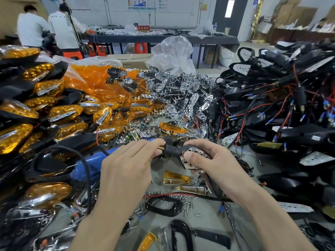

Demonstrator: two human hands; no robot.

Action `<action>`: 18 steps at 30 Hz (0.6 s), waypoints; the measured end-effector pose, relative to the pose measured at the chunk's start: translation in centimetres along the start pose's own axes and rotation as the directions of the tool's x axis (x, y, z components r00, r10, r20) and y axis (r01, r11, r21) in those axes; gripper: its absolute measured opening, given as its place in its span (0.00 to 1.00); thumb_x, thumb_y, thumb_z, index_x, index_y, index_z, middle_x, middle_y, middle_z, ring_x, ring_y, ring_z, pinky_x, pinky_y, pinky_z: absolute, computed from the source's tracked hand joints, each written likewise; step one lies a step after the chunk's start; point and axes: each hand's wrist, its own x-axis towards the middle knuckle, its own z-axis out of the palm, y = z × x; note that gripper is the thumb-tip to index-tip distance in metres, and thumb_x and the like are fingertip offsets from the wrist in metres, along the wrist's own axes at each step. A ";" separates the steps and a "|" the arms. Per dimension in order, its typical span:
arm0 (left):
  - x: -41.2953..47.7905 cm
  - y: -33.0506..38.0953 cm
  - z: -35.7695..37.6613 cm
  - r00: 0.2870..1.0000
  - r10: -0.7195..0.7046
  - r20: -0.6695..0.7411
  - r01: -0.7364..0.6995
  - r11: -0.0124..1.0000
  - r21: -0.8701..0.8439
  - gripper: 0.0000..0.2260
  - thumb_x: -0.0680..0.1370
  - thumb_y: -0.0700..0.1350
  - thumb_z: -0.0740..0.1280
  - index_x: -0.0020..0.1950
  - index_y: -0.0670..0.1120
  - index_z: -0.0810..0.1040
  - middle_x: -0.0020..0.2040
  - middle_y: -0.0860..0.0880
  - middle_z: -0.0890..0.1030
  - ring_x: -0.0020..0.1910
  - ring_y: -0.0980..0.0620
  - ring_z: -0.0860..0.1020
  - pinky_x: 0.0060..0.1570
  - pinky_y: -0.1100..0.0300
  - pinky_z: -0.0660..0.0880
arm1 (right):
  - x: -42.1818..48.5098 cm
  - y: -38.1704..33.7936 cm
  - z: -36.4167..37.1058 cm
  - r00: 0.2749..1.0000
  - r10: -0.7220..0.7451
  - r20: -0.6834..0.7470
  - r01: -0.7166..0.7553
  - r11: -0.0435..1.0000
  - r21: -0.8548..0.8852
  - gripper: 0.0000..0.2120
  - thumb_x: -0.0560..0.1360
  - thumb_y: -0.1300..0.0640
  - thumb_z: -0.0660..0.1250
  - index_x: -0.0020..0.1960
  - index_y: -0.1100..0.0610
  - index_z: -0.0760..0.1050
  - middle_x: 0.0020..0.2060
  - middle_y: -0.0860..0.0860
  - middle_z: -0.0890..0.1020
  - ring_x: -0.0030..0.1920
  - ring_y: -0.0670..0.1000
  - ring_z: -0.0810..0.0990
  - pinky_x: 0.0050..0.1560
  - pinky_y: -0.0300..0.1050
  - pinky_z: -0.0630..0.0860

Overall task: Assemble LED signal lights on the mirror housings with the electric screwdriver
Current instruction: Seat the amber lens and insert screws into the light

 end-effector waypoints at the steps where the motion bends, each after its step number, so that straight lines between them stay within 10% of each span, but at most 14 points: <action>1: 0.0 0.0 0.0 1.000 -0.001 -0.003 0.001 1.000 0.000 0.15 0.77 0.37 0.58 0.54 0.44 0.85 0.40 0.52 0.83 0.38 0.51 0.81 0.38 0.57 0.75 | 0.0 0.0 0.0 1.000 -0.001 -0.005 0.001 1.000 -0.003 0.18 0.65 0.37 0.77 0.54 0.39 0.83 0.50 0.42 0.87 0.44 0.41 0.84 0.47 0.36 0.79; 11: 0.1 -0.3 0.0 0.999 -0.036 -0.002 0.036 0.999 0.040 0.14 0.79 0.39 0.59 0.55 0.44 0.84 0.39 0.52 0.82 0.34 0.50 0.79 0.30 0.54 0.77 | 0.2 0.2 0.7 0.995 -0.030 -0.093 0.035 0.998 0.054 0.25 0.64 0.33 0.78 0.58 0.39 0.82 0.58 0.39 0.84 0.53 0.45 0.84 0.50 0.46 0.81; 18: -0.1 -0.3 0.2 0.994 -0.111 -0.010 0.112 0.994 0.007 0.09 0.80 0.44 0.66 0.57 0.47 0.84 0.42 0.55 0.84 0.32 0.56 0.78 0.26 0.58 0.75 | 0.6 0.0 0.3 0.996 -0.005 -0.088 0.050 0.851 0.522 0.30 0.59 0.44 0.86 0.58 0.51 0.85 0.51 0.55 0.87 0.43 0.50 0.81 0.44 0.43 0.81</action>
